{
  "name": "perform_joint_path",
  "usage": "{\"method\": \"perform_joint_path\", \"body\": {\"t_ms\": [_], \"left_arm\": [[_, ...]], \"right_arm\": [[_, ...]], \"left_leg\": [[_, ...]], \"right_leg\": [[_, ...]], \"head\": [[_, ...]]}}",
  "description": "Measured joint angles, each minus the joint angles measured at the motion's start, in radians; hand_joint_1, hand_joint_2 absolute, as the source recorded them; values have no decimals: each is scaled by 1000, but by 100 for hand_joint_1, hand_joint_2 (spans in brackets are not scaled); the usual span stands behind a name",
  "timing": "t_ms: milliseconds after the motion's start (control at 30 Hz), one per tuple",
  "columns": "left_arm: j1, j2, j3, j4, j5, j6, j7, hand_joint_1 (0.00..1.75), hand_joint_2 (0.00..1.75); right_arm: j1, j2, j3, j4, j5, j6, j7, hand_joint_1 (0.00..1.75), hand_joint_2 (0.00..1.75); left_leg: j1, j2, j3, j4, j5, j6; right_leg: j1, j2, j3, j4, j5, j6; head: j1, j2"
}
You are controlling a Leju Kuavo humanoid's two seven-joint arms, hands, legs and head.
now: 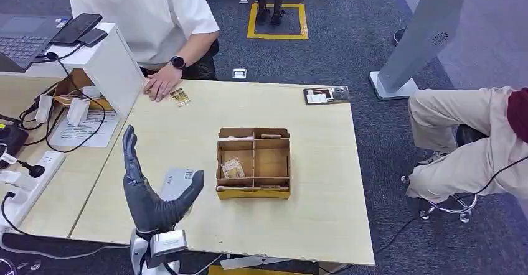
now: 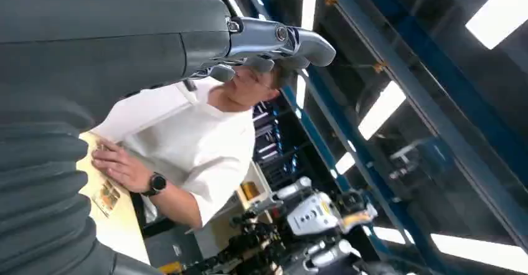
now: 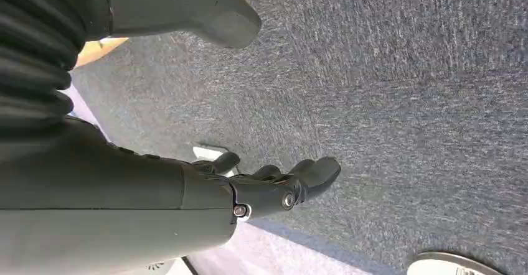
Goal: Pass the card to the sensor for recognition and then transmit it.
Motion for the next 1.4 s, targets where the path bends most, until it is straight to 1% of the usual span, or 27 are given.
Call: {"method": "perform_joint_path", "body": {"t_ms": [67, 267, 333, 433, 500, 600, 700, 767, 967, 1100, 1167, 1267, 1400], "left_arm": [[0, 5, -29, 0, -24, 4, 0, 0, 175], [-1, 8, -122, -16, 5, 8, 0, 0, 175], [-1, 8, -135, -17, 11, 9, 0, 0, 175], [-9, 17, -170, -17, 75, 0, 0, 0, 175], [-22, 24, -208, -17, 113, -18, 0, 0, 175], [-46, 47, -267, -14, 159, -39, 0, 0, 175], [-67, 66, -312, -2, 157, -92, 0, 0, 175], [-72, 80, -330, 10, 145, -111, 0, 0, 175], [-80, 104, -350, 47, 87, -129, 3, 0, 175], [-88, 113, -350, 77, 9, -146, 34, 0, 175], [-95, 116, -350, 97, -36, -144, 47, 0, 175], [-103, 119, -350, 134, -142, -119, 81, 0, 175], [-122, 119, -350, 186, -315, -60, 164, 0, 175]], "right_arm": [[0, 0, 0, 0, 1, 0, 0, 0, 175], [0, 0, 0, 0, 0, 0, 0, 0, 175], [0, 0, 0, 0, 0, 0, 0, 0, 175], [0, 0, -1, 0, -3, 0, -3, 0, 175], [0, 0, -3, 0, -4, 0, -5, 0, 175], [0, 0, -7, 0, -22, 0, -16, 0, 175], [-1, 0, -7, 0, -27, 0, -21, 0, 175], [-1, 0, -7, 0, -28, 0, -21, 0, 175], [-1, 0, -7, 0, -22, 0, -21, 0, 175], [-2, 0, -7, 0, -19, 0, -21, 0, 175], [-2, 1, -6, 0, -18, 0, -21, 0, 175], [-2, 2, -4, 0, -10, 0, -18, 0, 175], [-2, 5, 7, 0, -1, 0, -10, 0, 175]], "left_leg": [[0, 0, 0, 0, 0, 0], [0, 0, 0, 0, 0, 0], [0, 0, 0, 0, 0, 0], [0, 0, 0, 0, 0, 0], [0, 0, 0, 0, 0, 0], [0, 0, 0, 0, 0, 0], [0, 0, 0, 0, 0, 0], [0, 0, 0, 0, 0, 0], [0, 0, 0, 0, 0, 0], [0, 0, 0, 0, 0, 0], [0, 0, 0, 0, 0, 0], [0, 0, 0, 0, 0, 0], [0, 0, 0, 0, 0, 0]], "right_leg": [[0, 0, 0, 0, 0, 0], [0, 0, 0, 0, 0, 0], [0, 0, 0, 0, 0, 0], [0, 0, 0, 0, 0, 0], [0, 0, 0, 0, 0, 0], [0, 0, 0, 0, 0, 0], [0, 0, 0, 0, 0, 0], [0, 0, 0, 0, 0, 0], [0, 0, -1, 0, 0, 0], [0, 0, -1, 0, 0, 0], [0, 0, 0, 0, 0, 0], [0, 0, 0, 0, 0, 0], [0, 0, 0, 0, 0, 0]], "head": [[0, 0], [0, 0], [0, 0], [0, 0], [0, 0], [0, 0], [0, 0], [0, 0], [0, 0], [0, 0], [0, 0], [0, 0], [0, 0]]}}
